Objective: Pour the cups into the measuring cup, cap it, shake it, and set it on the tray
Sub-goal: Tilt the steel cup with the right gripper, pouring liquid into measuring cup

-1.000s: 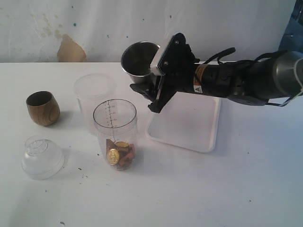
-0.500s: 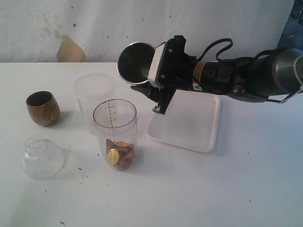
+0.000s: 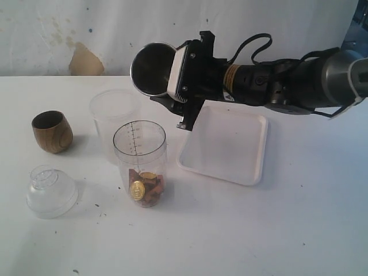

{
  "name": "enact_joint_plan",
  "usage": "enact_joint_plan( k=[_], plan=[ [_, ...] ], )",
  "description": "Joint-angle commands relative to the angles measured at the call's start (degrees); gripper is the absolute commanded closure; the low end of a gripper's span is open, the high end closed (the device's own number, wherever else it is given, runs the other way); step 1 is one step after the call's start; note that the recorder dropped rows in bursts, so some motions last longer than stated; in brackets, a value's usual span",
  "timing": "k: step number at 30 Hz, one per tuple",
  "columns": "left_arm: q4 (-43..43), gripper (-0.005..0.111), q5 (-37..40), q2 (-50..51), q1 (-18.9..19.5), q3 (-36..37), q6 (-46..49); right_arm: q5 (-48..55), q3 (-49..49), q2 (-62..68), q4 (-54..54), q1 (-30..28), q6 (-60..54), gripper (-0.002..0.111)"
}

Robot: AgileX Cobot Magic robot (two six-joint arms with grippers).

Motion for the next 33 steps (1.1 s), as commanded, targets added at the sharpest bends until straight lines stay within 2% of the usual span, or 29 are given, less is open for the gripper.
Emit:
enact_joint_plan(
  k=[1, 13, 33],
  plan=[
    [0.24, 0.106, 0.07, -0.28, -0.11, 0.26, -0.21, -1.81, -1.04, -0.71, 1.76, 0.59, -2.58, 0.108],
    [0.24, 0.106, 0.07, -0.28, -0.11, 0.26, -0.21, -2.06, -1.04, -0.82, 1.71, 0.59, -7.87, 0.108],
    [0.24, 0.106, 0.07, -0.28, -0.11, 0.26, -0.21, -2.06, -1.04, -0.82, -2.47, 0.59, -9.25, 0.108]
  ],
)
